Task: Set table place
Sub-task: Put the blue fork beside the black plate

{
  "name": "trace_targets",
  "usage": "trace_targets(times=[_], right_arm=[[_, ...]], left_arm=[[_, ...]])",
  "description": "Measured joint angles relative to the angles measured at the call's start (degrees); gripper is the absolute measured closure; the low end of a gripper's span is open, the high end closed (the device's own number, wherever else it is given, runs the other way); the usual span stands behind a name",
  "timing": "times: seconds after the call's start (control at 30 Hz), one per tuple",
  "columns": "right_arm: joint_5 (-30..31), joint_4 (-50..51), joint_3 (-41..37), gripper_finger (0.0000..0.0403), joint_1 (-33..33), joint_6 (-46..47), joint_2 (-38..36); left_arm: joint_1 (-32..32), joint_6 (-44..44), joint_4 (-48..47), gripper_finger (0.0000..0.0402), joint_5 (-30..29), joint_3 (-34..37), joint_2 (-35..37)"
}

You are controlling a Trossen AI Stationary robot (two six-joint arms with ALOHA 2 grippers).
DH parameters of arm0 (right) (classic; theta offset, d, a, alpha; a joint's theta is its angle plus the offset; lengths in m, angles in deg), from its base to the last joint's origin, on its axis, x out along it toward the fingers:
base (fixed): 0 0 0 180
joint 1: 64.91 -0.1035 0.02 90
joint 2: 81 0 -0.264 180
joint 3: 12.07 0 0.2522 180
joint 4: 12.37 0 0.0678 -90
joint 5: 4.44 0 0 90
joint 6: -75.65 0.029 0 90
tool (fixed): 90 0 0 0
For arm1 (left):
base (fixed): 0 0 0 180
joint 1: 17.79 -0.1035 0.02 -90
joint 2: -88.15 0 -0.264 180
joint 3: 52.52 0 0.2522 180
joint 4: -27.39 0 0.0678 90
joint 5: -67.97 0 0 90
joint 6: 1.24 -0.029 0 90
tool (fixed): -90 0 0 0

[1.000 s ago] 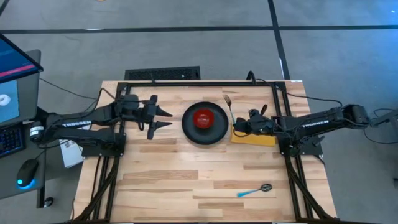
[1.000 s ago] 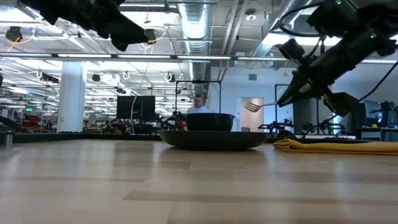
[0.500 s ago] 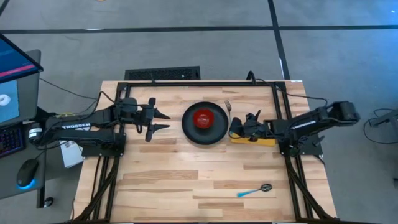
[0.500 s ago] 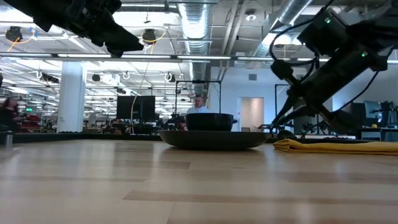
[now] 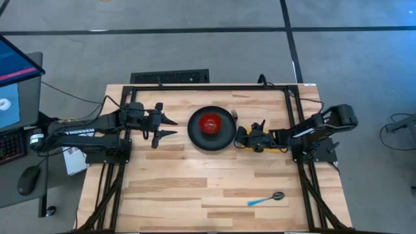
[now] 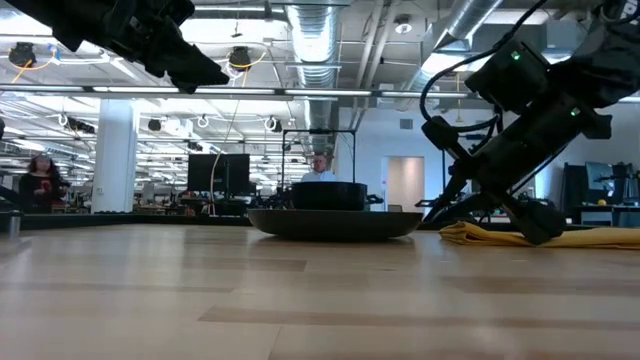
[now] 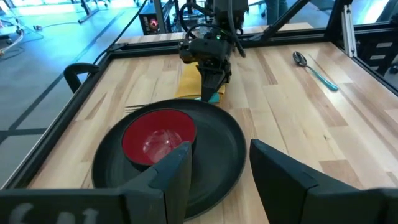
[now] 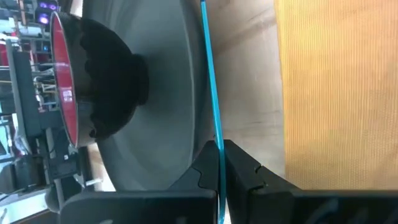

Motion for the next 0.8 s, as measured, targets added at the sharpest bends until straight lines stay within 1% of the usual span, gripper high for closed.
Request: trace_targets(times=[0.23,0.5,0.67,0.8], right_arm=[[0.44,0.29,0.03,0.0376,-2.13,2.04,0.95],[-0.42,2.39,0.09,0.0375,-2.82,3.64,0.93],[-1.55,3.70,0.09,0.0345,-2.77,4.38,0.91],[-2.58,4.11,0.11,0.0339,-2.78,2.81,0.91]], left_arm=[[0.00,0.02,-0.48,0.0246,-0.02,0.00,-0.02],[0.00,0.05,-0.52,0.0246,-0.02,0.00,-0.02],[0.00,0.10,-0.57,0.0246,-0.02,0.00,-0.02],[0.00,0.50,-1.05,0.0246,-0.02,0.00,-0.02]])
